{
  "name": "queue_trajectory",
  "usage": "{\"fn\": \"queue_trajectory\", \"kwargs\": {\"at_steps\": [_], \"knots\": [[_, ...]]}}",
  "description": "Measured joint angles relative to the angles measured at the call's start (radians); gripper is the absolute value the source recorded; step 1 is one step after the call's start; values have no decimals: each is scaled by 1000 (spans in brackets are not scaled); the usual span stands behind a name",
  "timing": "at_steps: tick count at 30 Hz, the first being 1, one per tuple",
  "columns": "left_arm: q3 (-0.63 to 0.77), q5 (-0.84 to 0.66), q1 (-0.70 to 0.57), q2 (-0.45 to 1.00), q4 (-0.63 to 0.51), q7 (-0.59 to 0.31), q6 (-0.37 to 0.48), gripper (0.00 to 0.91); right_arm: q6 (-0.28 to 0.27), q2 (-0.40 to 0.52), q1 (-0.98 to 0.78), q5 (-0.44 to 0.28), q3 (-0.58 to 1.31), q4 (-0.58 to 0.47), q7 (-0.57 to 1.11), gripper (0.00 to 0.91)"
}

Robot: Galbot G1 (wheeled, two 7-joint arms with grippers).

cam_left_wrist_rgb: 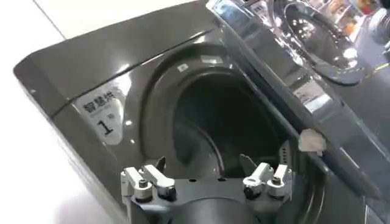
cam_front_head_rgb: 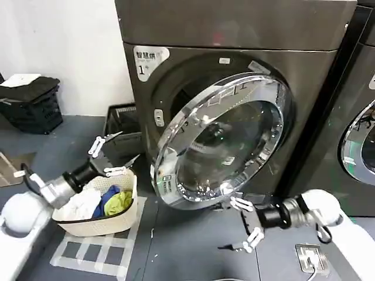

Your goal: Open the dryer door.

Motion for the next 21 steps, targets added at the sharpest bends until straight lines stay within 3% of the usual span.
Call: {"fn": "queue_trajectory", "kwargs": {"at_steps": [12,17,21], "knots": [[224,-15,-189,6,75,18,-34,907,53,113,-402,59,468,104,0,907],[313,-25,-267,2,104,21,-52,907,115,201,-548,56,647,93,7,907],[384,-33,-322,-4,114,23,-61,907,196,272,-628,47,767,57,84,907]]}}
